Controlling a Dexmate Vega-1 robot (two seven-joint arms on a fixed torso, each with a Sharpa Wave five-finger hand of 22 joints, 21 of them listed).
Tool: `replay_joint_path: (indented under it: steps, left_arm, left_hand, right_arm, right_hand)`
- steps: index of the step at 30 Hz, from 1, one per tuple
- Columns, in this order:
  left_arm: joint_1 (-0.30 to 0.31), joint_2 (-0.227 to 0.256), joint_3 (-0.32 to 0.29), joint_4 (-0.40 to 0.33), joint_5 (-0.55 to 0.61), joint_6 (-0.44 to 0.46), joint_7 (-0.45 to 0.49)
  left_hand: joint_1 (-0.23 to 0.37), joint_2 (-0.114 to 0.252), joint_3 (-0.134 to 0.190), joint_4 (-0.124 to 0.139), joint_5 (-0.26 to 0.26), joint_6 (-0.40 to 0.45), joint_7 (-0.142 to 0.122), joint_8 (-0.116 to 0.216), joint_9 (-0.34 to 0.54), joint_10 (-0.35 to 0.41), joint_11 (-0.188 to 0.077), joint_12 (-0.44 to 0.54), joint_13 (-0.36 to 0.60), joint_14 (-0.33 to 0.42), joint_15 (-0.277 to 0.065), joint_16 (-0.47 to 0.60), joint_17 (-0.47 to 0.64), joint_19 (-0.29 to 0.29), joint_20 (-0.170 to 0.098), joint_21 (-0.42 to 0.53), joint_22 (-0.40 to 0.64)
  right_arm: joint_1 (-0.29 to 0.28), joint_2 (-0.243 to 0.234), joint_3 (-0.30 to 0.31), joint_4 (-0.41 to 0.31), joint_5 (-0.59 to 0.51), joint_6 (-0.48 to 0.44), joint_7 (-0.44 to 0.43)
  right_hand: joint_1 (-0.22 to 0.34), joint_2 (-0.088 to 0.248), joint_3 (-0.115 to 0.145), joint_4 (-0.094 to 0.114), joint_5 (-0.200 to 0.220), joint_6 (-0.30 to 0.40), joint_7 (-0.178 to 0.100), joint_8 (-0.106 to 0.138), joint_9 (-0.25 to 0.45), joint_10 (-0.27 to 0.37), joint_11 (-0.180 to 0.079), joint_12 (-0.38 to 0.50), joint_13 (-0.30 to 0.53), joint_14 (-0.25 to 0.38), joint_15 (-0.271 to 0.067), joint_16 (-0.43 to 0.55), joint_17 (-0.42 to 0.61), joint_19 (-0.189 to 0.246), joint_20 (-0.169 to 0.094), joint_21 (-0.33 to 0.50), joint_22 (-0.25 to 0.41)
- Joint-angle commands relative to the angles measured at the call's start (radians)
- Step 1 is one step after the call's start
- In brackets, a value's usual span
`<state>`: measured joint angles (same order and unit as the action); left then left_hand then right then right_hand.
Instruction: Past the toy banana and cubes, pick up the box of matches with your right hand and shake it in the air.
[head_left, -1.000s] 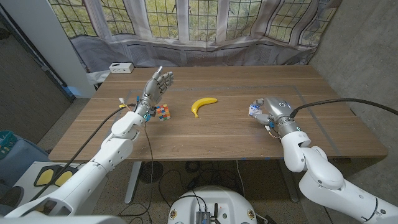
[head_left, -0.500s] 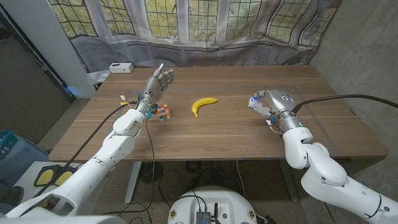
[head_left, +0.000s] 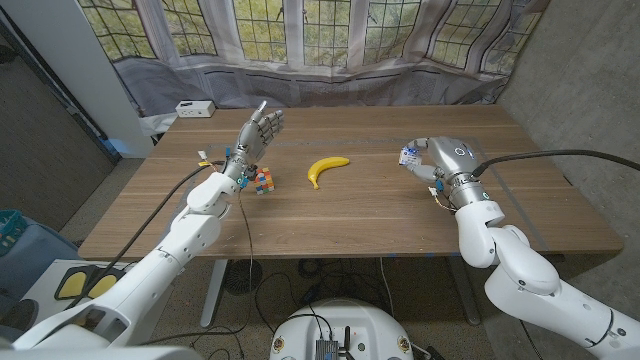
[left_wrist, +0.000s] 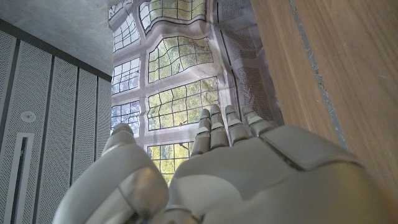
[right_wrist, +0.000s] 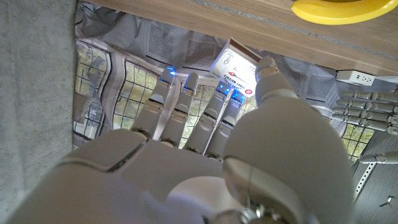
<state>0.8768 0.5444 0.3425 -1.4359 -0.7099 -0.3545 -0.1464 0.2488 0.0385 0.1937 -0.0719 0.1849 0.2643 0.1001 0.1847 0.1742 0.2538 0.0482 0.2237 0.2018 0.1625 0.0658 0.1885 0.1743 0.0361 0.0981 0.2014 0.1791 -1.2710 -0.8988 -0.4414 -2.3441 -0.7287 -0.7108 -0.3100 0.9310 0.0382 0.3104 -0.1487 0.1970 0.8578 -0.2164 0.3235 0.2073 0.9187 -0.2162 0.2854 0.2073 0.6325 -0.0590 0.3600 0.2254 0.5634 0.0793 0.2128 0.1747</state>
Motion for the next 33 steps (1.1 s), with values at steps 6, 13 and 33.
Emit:
replay_joint_path:
  steps: [6, 13, 33]
  left_arm:
    - [-0.036, -0.021, 0.017, 0.037, 0.011, 0.003, -0.005]
    - [-0.053, -0.035, 0.026, 0.057, 0.01, 0.003, -0.017]
    - [-0.091, -0.065, 0.049, 0.097, 0.021, 0.013, -0.022]
  left_hand:
    - [-0.006, 0.005, -0.001, -0.007, -0.003, 0.01, -0.005, 0.006, 0.005, 0.006, -0.003, -0.004, 0.003, 0.003, -0.004, 0.0, 0.006, -0.005, 0.009, -0.002, 0.004]
    - [-0.007, 0.006, -0.001, -0.007, -0.003, 0.011, -0.005, 0.006, 0.005, 0.005, -0.005, -0.005, 0.003, 0.003, -0.004, 0.0, 0.006, -0.005, 0.01, -0.001, 0.004]
    - [-0.009, 0.007, -0.001, -0.009, -0.003, 0.011, -0.005, 0.005, 0.005, 0.004, -0.006, -0.006, 0.003, 0.003, -0.004, 0.001, 0.006, -0.006, 0.011, -0.001, 0.004]
  right_arm:
    - [-0.131, 0.277, 0.292, 0.127, 0.386, 0.306, -0.377]
    - [-0.167, 0.438, 0.456, 0.202, 0.664, 0.564, -0.441]
    - [-0.115, 0.666, 0.617, 0.473, 1.847, 1.056, 0.169]
  right_hand:
    - [0.014, 0.019, -0.008, 0.0, -0.001, 0.042, 0.0, 0.007, 0.002, 0.029, -0.001, 0.003, 0.003, 0.042, -0.074, 0.014, -0.002, 0.015, -0.015, 0.0, 0.002]
    - [0.015, 0.028, -0.012, 0.002, -0.002, 0.051, 0.005, 0.008, 0.003, 0.044, 0.001, 0.006, 0.003, 0.06, -0.069, 0.022, 0.001, 0.033, -0.025, 0.005, 0.002]
    - [0.006, 0.045, -0.028, 0.011, -0.012, 0.053, 0.007, -0.001, 0.004, 0.049, 0.001, -0.001, 0.001, 0.066, -0.081, 0.029, 0.011, 0.057, -0.08, 0.009, 0.003]
